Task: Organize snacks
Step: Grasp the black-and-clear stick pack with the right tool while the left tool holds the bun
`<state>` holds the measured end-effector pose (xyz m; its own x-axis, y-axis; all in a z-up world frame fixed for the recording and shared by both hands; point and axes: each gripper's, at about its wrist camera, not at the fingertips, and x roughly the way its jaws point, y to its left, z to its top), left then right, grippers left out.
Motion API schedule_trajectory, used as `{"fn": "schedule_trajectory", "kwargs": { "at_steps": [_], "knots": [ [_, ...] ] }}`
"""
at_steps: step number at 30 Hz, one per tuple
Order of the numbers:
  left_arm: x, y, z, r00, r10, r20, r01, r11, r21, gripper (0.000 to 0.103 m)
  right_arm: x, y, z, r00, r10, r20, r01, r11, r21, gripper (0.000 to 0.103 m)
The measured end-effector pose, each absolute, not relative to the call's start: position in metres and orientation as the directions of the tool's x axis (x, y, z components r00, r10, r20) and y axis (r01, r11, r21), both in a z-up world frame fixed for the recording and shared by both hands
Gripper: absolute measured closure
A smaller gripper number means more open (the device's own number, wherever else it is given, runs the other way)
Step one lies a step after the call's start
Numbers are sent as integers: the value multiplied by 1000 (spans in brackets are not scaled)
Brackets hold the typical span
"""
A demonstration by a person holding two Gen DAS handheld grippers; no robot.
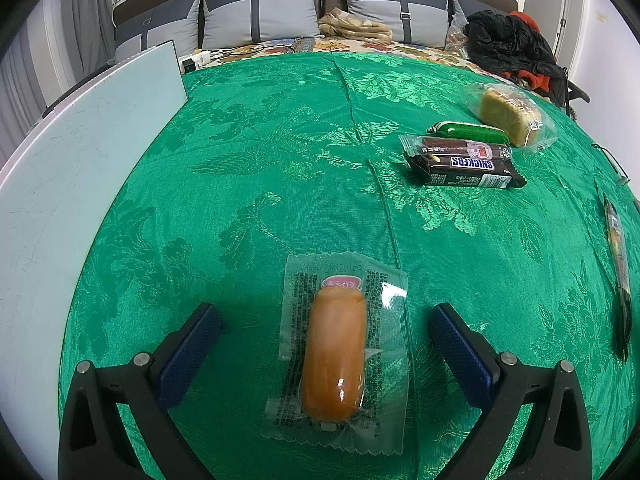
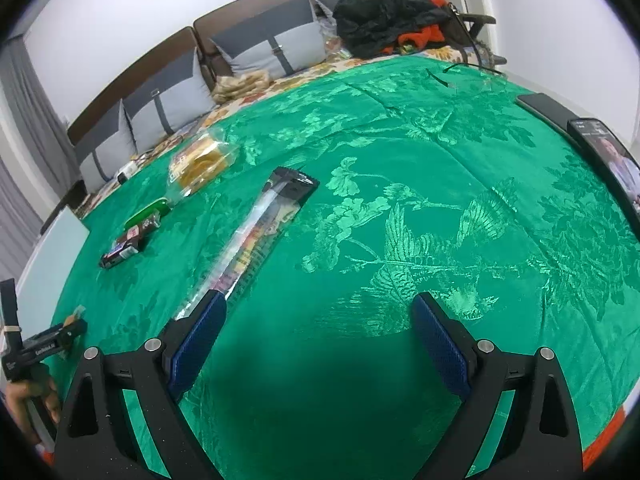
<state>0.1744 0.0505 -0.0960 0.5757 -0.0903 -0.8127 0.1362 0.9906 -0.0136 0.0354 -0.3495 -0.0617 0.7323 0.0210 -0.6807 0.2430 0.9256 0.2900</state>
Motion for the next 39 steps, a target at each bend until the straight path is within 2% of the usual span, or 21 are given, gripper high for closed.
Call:
{"fn": "schedule_trajectory", "kwargs": {
  "at_steps": [24, 27, 32, 39],
  "knots": [
    [175, 50, -96, 575, -93, -813, 138, 990, -16, 0, 37, -357, -65, 723, 53, -689, 248, 911, 330, 7],
    [175, 51, -96, 575, -93, -813, 138, 990, -16, 0, 46, -358, -61, 691, 80, -719, 255, 903, 346, 7],
    [176, 51, -96, 576, -92, -812, 137, 990, -15, 0, 89, -333, -57, 562, 220, -797, 192, 903, 384, 7],
    [175, 50, -96, 576, -93, -812, 137, 990, -15, 0, 133, -292, -63, 477, 115, -871, 157, 964, 213, 6]
  ]
}}
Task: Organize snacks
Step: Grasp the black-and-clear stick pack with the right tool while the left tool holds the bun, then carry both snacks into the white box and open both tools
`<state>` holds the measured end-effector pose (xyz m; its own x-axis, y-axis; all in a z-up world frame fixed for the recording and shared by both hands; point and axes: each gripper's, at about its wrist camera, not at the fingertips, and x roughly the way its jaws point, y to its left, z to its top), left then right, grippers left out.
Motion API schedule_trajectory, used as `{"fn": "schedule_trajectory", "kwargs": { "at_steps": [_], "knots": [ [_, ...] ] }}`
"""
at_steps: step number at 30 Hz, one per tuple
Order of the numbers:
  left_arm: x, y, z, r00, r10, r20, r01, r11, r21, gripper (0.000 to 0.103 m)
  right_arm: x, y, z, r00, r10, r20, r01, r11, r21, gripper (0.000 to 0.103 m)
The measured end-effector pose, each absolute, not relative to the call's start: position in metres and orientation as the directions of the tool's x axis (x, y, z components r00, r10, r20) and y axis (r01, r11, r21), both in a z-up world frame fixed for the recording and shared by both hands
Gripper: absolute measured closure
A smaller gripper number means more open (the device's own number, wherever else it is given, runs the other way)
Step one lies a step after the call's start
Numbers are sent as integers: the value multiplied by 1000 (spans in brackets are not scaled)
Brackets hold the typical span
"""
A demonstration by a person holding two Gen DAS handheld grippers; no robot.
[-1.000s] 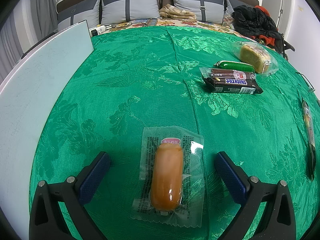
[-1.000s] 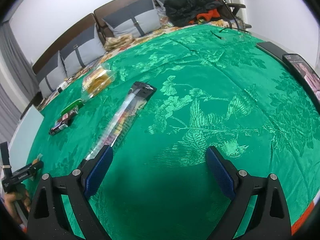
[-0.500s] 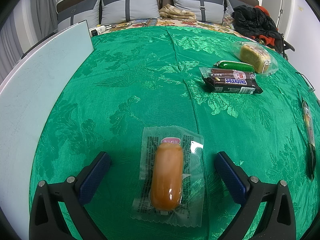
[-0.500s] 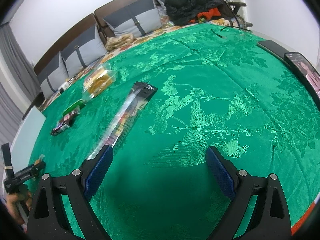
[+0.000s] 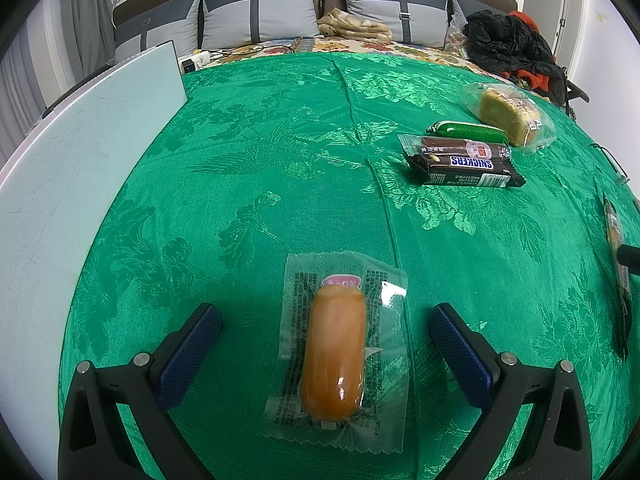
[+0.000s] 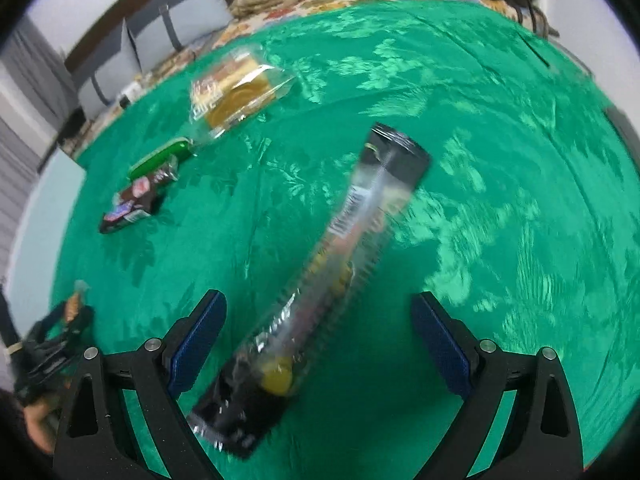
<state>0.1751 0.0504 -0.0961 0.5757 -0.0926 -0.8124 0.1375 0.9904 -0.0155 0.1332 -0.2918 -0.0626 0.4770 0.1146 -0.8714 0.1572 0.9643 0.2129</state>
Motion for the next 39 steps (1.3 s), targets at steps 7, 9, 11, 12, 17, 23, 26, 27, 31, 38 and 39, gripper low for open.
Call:
{"fn": "schedule_trajectory", "kwargs": {
  "at_steps": [7, 9, 11, 12, 17, 23, 26, 27, 31, 38, 39],
  "knots": [
    [176, 51, -96, 576, -92, -812, 137, 990, -15, 0, 146, -280, -65, 434, 74, -898, 146, 978, 151, 8],
    [175, 50, -96, 576, -92, -812, 137, 990, -15, 0, 146, -278, -66, 432, 64, -900, 143, 980, 138, 7],
    [175, 50, -96, 576, -92, -812, 137, 990, -15, 0, 145, -274, -66, 429, 49, -902, 132, 984, 116, 8],
    [175, 50, -96, 576, -92, -812, 137, 990, -15, 0, 144, -273, -67, 428, 43, -903, 125, 986, 106, 8],
    [176, 51, -96, 576, -92, -812, 137, 990, -14, 0, 139, -285, -61, 455, 101, -885, 158, 969, 192, 8],
    [176, 50, -97, 576, -91, -812, 137, 990, -13, 0, 136, -284, -64, 412, 85, -907, 172, 970, 169, 7],
    [176, 50, -96, 576, -91, -812, 136, 991, -15, 0, 138, -269, -68, 395, 38, -918, 146, 984, 104, 6],
    [176, 50, -96, 576, -91, -813, 136, 991, -14, 0, 139, -265, -68, 394, 29, -919, 136, 987, 89, 7],
    [179, 50, -94, 518, -87, -851, 145, 989, -13, 0, 139, -248, -67, 413, 16, -911, 90, 994, 58, 23],
    [167, 43, -79, 481, -112, -870, 205, 979, -13, 55, 129, -266, -53, 461, 67, -885, 100, 987, 127, 89],
    [165, 43, -78, 479, -118, -870, 215, 977, -14, 60, 125, -270, -48, 472, 77, -878, 110, 983, 146, 89]
  ]
}}
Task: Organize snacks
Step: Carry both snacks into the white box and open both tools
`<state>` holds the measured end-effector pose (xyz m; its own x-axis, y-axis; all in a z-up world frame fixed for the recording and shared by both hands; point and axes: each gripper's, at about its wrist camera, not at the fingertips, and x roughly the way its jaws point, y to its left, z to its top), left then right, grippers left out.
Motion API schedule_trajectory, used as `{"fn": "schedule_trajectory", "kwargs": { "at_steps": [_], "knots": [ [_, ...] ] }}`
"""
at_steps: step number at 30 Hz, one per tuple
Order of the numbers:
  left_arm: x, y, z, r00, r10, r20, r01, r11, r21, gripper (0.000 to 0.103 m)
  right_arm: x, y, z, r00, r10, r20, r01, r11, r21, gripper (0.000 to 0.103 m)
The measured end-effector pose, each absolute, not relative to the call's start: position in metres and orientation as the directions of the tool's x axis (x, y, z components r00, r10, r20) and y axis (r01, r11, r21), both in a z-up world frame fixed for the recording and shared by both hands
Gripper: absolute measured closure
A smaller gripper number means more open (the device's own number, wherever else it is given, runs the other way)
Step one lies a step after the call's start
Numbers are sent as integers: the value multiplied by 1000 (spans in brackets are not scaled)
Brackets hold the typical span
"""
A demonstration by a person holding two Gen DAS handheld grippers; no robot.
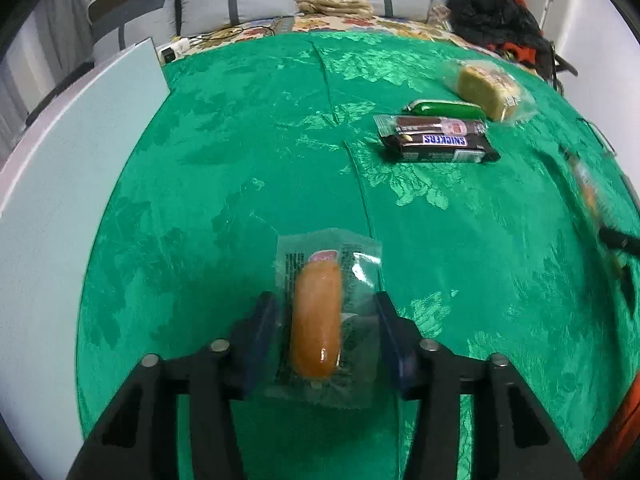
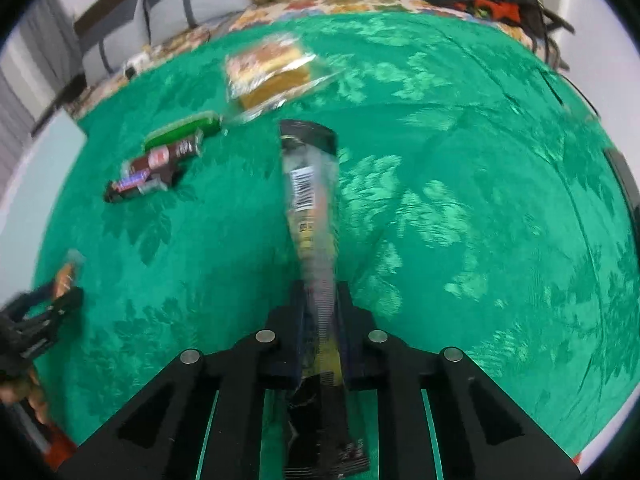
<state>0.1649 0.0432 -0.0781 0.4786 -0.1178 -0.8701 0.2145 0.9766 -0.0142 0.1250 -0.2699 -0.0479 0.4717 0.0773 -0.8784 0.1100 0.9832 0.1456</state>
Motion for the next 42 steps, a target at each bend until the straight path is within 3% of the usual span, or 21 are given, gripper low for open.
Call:
{"fn": "schedule_trajectory", "kwargs": {
  "at_steps": [7, 17, 21, 26, 30, 35, 37, 39, 40, 42],
  "knots": [
    [136, 65, -54, 508, -267, -819, 168, 963, -210, 65, 103, -306, -15, 568, 330, -754, 118, 874, 471, 89],
    [109, 130, 40, 624, -372, -687, 124, 915, -383, 64, 114, -253, 31, 563, 547, -620, 15, 743, 669, 89],
    [109, 185, 74, 679, -332, -655, 72, 918, -390, 64, 133, -199, 60, 537, 622, -570, -75, 708, 703, 89],
    [113, 273, 94, 714, -179, -677, -59, 948, -313, 64, 161, -98, 95, 456, 724, -517, -207, 652, 730, 89],
    [113, 330, 85, 695, -82, -714, -165, 949, -270, 63, 183, 3, 120, 381, 793, -475, -314, 594, 740, 89],
    [113, 388, 52, 647, 36, -762, -302, 929, -212, 62, 203, 107, 119, 320, 812, -488, -368, 582, 725, 89],
    [113, 403, 38, 626, 91, -774, -361, 914, -184, 56, 210, 144, 105, 297, 809, -507, -380, 587, 714, 82],
    [112, 414, 22, 579, 166, -798, -440, 888, -134, 45, 213, 169, 89, 264, 788, -557, -398, 615, 681, 58],
    [111, 417, 16, 565, 177, -806, -460, 878, -130, 27, 214, 176, 78, 248, 781, -572, -404, 621, 672, 37],
    [106, 418, 8, 562, 195, -804, -486, 864, -129, 9, 209, 171, 67, 263, 768, -584, -401, 637, 658, 36]
  ]
}}
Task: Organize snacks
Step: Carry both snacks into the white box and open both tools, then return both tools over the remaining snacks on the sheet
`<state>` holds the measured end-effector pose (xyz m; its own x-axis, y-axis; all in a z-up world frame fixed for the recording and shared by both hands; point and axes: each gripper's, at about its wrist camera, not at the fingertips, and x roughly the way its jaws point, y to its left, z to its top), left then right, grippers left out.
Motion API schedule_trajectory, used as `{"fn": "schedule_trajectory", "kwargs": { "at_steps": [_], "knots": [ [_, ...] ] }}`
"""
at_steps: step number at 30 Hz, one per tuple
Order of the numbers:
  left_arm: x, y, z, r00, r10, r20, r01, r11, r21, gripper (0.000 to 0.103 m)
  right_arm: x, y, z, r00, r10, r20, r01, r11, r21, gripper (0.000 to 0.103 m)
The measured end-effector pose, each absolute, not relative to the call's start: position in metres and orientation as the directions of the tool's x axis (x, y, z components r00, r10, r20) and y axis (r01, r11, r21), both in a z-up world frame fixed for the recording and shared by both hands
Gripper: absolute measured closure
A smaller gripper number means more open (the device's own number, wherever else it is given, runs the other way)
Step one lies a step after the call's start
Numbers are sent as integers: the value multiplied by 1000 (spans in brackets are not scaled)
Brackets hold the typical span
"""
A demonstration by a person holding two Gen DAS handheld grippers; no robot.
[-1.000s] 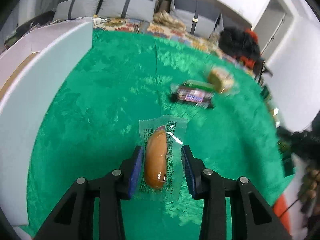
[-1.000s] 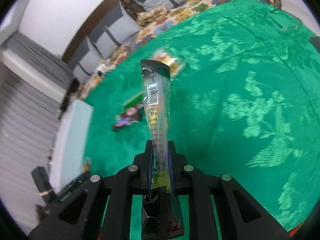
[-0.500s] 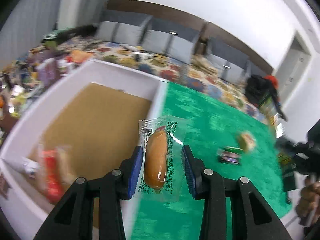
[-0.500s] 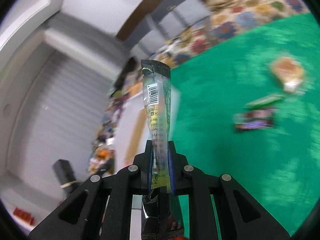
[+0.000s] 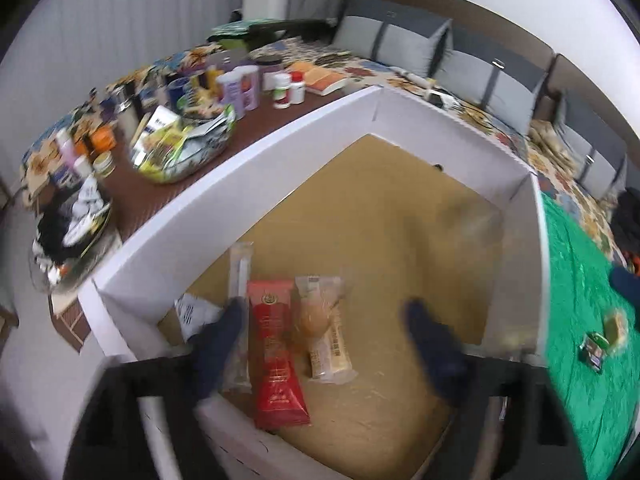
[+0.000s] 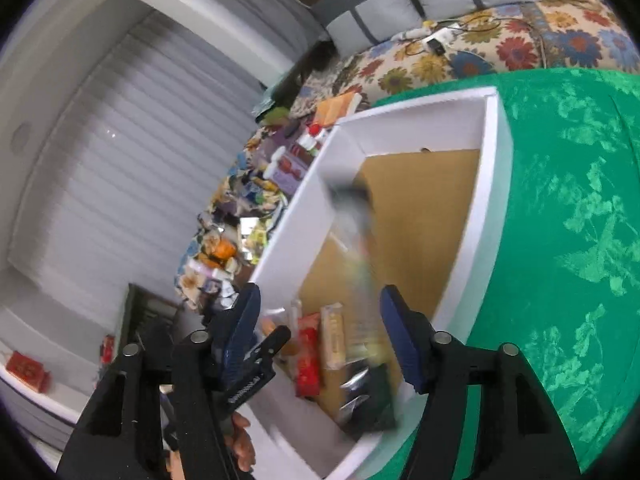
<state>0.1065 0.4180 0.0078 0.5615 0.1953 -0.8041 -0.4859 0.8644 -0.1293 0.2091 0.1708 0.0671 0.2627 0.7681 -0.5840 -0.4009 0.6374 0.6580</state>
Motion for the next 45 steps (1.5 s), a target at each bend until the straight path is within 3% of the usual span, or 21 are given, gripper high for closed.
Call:
{"fn": "schedule_trajectory", "kwargs": {
  "at_steps": [6, 10, 15, 20, 26, 36, 45],
  "knots": [
    [100, 375, 20, 620, 173, -765, -434, 888, -151, 7, 196, 74, 52, 451, 623, -639, -441, 778, 446, 30],
    [101, 305, 45, 700, 65, -711, -291, 935, -201, 7, 183, -27, 22, 627, 377, -681, -356, 917, 179, 29],
    [105, 192, 49, 735, -134, -664, -78, 957, -279, 0, 163, -172, -30, 693, 31, -720, -126, 989, -78, 29],
    [130, 84, -11, 596, -271, -756, 51, 952, -300, 0, 147, -276, -53, 658, -148, -739, 63, 988, -142, 29],
    [170, 15, -69, 548, -206, -811, 84, 978, -192, 1, 148, -329, -70, 608, -198, -769, 158, 979, -127, 27],
    [206, -9, -92, 576, -54, -815, 65, 998, -20, 0, 145, -351, -72, 591, -148, -793, 203, 979, -31, 14],
    [237, -12, -93, 581, -72, -811, 98, 995, -18, 0, 143, -349, -73, 590, -152, -793, 205, 978, -35, 13]
  ]
}}
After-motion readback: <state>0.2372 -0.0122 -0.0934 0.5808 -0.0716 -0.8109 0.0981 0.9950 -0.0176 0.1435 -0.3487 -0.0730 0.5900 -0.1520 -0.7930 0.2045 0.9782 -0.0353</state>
